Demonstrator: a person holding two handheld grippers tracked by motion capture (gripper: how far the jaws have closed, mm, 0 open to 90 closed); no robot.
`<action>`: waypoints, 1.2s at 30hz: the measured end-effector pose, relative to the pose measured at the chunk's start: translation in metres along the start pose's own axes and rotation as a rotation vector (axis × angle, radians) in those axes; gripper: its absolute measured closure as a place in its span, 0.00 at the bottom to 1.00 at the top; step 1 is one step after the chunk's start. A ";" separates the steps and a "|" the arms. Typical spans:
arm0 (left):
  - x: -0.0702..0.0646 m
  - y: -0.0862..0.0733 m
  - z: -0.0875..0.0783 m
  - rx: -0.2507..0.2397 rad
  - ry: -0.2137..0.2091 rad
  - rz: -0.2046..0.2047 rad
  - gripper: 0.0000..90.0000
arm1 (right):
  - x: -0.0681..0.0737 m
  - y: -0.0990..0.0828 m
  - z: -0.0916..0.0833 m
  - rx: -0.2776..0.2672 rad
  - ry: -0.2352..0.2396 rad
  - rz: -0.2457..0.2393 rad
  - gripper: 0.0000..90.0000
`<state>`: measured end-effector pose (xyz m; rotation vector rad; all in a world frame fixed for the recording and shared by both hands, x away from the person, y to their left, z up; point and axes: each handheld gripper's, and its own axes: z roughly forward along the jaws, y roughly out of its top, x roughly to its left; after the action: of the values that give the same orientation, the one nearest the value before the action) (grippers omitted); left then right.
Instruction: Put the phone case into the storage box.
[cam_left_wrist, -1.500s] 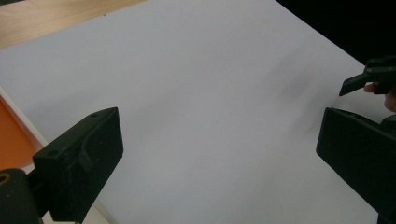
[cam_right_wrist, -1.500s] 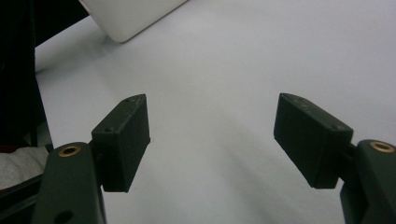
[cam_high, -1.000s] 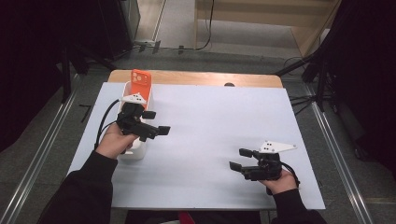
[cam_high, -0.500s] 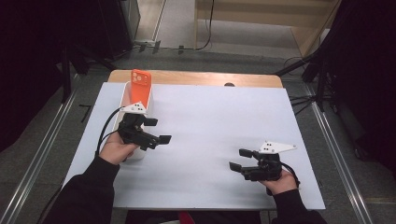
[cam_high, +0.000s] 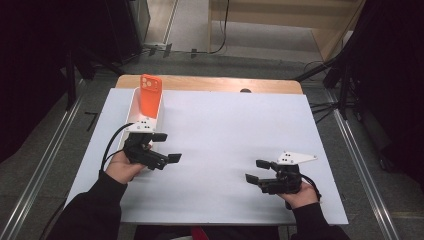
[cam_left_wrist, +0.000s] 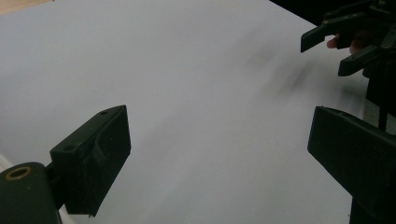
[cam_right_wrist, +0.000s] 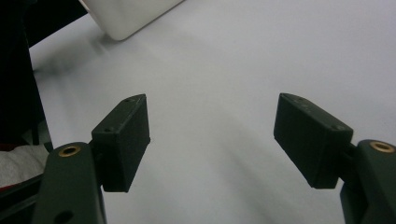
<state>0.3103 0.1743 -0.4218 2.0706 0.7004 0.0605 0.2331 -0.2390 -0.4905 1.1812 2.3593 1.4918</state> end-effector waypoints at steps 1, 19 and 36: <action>-0.001 -0.001 0.000 -0.001 -0.002 0.004 0.07 | 0.000 0.000 0.000 0.001 0.001 0.001 0.28; -0.012 -0.022 0.003 0.022 -0.001 0.021 0.07 | -0.002 -0.001 0.000 0.008 -0.011 0.009 0.28; -0.020 -0.041 -0.005 0.026 -0.005 0.033 0.07 | -0.001 -0.002 0.000 0.009 -0.022 0.012 0.28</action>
<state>0.2736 0.1847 -0.4469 2.1062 0.6671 0.0650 0.2326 -0.2406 -0.4924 1.2091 2.3511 1.4653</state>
